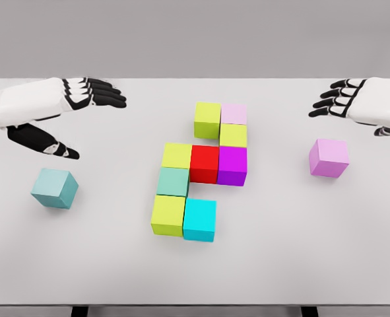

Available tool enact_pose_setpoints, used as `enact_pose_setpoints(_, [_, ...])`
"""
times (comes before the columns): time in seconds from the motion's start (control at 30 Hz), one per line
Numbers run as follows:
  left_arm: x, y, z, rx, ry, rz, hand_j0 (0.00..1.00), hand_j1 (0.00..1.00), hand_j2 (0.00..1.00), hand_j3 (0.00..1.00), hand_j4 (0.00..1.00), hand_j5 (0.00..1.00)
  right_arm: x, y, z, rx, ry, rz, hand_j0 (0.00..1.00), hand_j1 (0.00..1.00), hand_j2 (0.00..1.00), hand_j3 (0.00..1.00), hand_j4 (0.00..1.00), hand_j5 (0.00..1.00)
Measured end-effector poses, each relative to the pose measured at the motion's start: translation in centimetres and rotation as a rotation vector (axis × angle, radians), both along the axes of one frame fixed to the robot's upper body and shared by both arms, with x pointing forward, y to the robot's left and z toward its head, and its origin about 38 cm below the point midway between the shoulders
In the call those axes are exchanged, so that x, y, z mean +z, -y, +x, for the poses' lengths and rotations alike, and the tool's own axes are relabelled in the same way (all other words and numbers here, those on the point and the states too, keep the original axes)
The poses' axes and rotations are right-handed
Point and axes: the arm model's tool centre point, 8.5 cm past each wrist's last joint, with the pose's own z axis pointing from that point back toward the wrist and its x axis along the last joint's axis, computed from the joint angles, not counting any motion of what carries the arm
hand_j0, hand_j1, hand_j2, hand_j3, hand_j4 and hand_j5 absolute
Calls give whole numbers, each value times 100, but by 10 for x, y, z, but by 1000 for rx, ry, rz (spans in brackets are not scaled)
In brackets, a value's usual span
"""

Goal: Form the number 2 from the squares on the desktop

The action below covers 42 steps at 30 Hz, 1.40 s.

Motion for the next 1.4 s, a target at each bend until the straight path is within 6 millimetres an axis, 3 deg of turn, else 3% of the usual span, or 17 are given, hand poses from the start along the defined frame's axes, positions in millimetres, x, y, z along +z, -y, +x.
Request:
enact_pose_setpoints(0.17, [3,-26,-14,27,-109,13,100,100,100,100,100,100,2,-2,0,5,6,4,100,100,100,100,100,100])
enact_pose_setpoints(0.33, [-12,-38,-21,58,-202,24,100,100,100,100,100,100,7,0,1,1,6,7,100,100,100,100,100,100])
enact_pose_setpoints(0.43, [-17,-49,-26,94,-241,58,100,100,100,100,100,100,-1,-6,2,21,-21,-7,100,100,100,100,100,100])
enact_pose_setpoints(0.63, [-51,-62,-35,161,-364,112,100,100,100,100,100,100,-27,-15,4,40,-68,-67,100,100,100,100,100,100])
enact_pose_setpoints(0.83, [-67,-65,-33,218,-407,152,100,100,100,100,100,100,-29,-12,9,29,-34,-148,100,100,100,100,100,100])
enact_pose_setpoints(1.17, [-90,-77,-16,290,-358,240,100,100,100,100,100,100,-66,-23,6,66,-102,-214,100,100,100,100,100,100])
enact_pose_setpoints(1.4, [-105,-88,-10,335,-387,235,100,100,100,100,100,100,-69,-20,20,40,-66,-281,100,100,100,100,100,100])
